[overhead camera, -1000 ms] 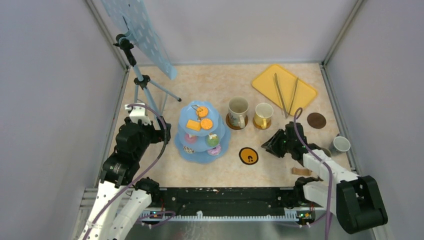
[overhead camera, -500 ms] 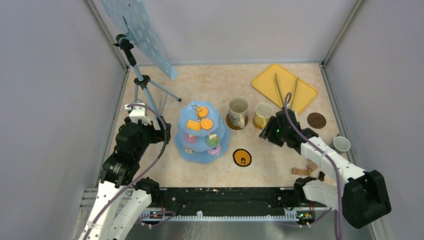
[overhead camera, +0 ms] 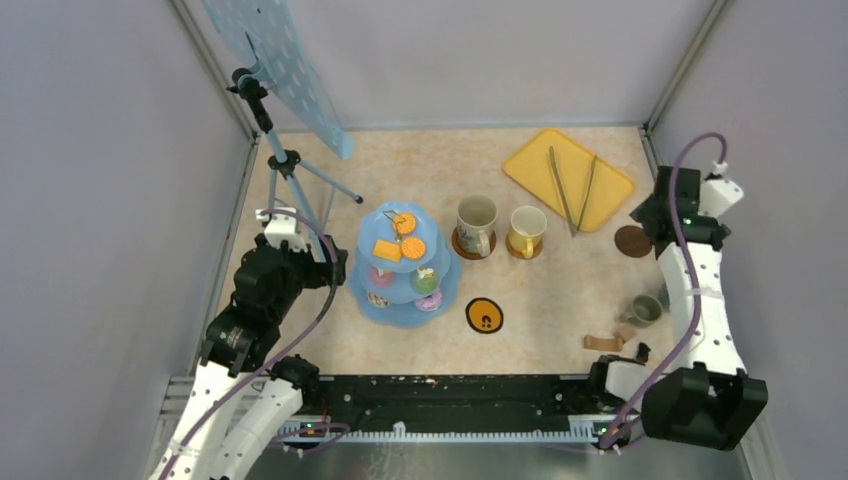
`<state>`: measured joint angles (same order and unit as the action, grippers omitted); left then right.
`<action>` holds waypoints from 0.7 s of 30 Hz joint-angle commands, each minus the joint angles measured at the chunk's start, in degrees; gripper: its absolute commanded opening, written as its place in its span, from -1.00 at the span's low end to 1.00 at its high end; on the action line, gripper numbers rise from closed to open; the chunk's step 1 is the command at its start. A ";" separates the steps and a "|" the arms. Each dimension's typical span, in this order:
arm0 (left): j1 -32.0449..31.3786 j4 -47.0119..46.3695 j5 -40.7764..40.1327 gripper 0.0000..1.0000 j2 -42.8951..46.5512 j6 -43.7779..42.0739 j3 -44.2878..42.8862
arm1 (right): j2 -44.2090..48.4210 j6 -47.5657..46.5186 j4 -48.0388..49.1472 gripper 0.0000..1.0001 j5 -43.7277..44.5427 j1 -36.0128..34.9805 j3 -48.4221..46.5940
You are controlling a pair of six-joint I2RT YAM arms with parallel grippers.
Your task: Serve the afternoon tea
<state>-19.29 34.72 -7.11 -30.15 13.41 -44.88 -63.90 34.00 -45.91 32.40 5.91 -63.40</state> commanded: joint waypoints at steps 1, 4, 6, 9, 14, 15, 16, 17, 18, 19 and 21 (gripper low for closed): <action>-0.86 -1.85 0.00 0.98 -0.16 0.04 -0.65 | -0.55 9.49 -2.89 0.79 -3.47 13.73 3.18; -1.00 -1.85 0.16 0.98 -0.10 0.08 -0.72 | -3.38 12.93 -3.31 0.76 -7.23 19.94 4.84; -0.95 -1.85 0.13 0.98 -0.08 0.10 -0.71 | -4.78 13.51 -2.38 0.76 -8.42 21.77 5.82; -0.90 -1.76 -0.17 0.98 -0.15 0.20 -0.68 | -5.76 13.59 -0.67 0.75 -10.77 23.02 6.78; -0.61 -1.67 -0.18 0.98 -0.86 0.21 -0.83 | -6.04 14.58 2.95 0.65 -11.77 24.24 9.12; -0.52 -1.67 -0.18 0.98 -1.03 0.21 -0.88 | -6.25 14.53 4.04 0.61 -12.25 24.58 9.67; -0.44 -1.67 -0.18 0.97 -1.19 0.21 -0.85 | -6.58 14.50 5.02 0.60 -12.40 24.86 10.08; -0.30 -1.67 -0.11 0.97 -1.35 0.21 -0.83 | -7.01 14.56 5.85 0.58 -12.51 24.98 10.36; -0.27 -1.67 -0.05 0.97 -1.54 0.21 -0.85 | -7.43 14.56 6.93 0.57 -12.72 25.14 10.59; -0.28 -1.67 -0.01 0.97 -1.67 0.21 -0.90 | -7.98 14.60 7.68 0.56 -12.99 25.24 10.74; -0.26 -1.67 0.08 0.98 -2.00 0.21 -0.90 | -9.22 14.98 8.56 0.53 -13.12 25.44 10.71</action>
<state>-19.88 34.74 -7.11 -31.44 13.41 -44.88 -71.24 47.81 -42.17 20.36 30.52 -52.84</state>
